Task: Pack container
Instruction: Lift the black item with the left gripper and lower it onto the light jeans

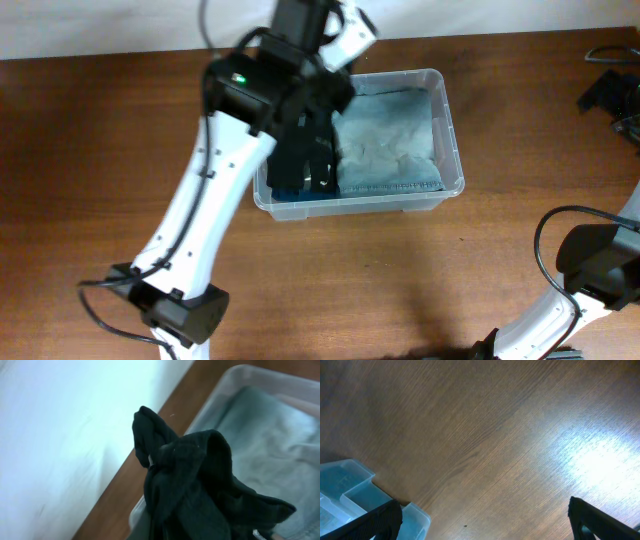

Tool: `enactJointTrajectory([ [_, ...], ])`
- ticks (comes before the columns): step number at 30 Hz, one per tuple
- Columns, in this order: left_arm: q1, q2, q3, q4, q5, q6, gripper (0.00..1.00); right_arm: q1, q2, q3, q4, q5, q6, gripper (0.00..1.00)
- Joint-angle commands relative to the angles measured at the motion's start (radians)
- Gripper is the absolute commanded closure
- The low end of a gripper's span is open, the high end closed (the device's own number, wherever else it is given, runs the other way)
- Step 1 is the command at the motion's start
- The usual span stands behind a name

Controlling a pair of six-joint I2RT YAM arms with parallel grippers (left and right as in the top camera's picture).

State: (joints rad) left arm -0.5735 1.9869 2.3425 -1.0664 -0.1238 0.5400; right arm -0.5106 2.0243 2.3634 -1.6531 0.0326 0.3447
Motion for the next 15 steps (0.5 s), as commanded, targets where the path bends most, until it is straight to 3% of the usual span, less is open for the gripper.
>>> enactJointTrajectory([
  [1, -0.052, 0.062, 0.016, 0.005, -0.015, 0.087, 0.99, 0.0, -0.008, -0.005, 0.0, 0.002, 0.012, 0.02],
  [8, -0.093, 0.192, 0.016, -0.01, -0.016, 0.117, 0.99, 0.0, -0.008, -0.005, 0.0, 0.002, 0.012, 0.02],
  [9, -0.093, 0.208, 0.016, -0.018, -0.016, 0.12, 0.96, 0.0, -0.008, -0.005, 0.0, 0.002, 0.012, 0.01],
  [10, -0.093, 0.226, 0.016, -0.028, -0.016, 0.12, 0.85, 0.0, -0.008, -0.005, 0.0, 0.002, 0.012, 0.02],
  [12, -0.095, 0.254, 0.016, -0.056, -0.016, 0.122, 0.53, 0.0, -0.008, -0.005, 0.0, 0.002, 0.012, 0.02],
  [13, -0.098, 0.264, 0.016, -0.078, -0.016, 0.138, 0.29, 0.0, -0.008, -0.005, 0.0, 0.002, 0.012, 0.02],
  [15, -0.104, 0.27, 0.016, -0.103, -0.016, 0.162, 0.08, 0.0, -0.008, -0.005, 0.0, 0.002, 0.012, 0.02],
])
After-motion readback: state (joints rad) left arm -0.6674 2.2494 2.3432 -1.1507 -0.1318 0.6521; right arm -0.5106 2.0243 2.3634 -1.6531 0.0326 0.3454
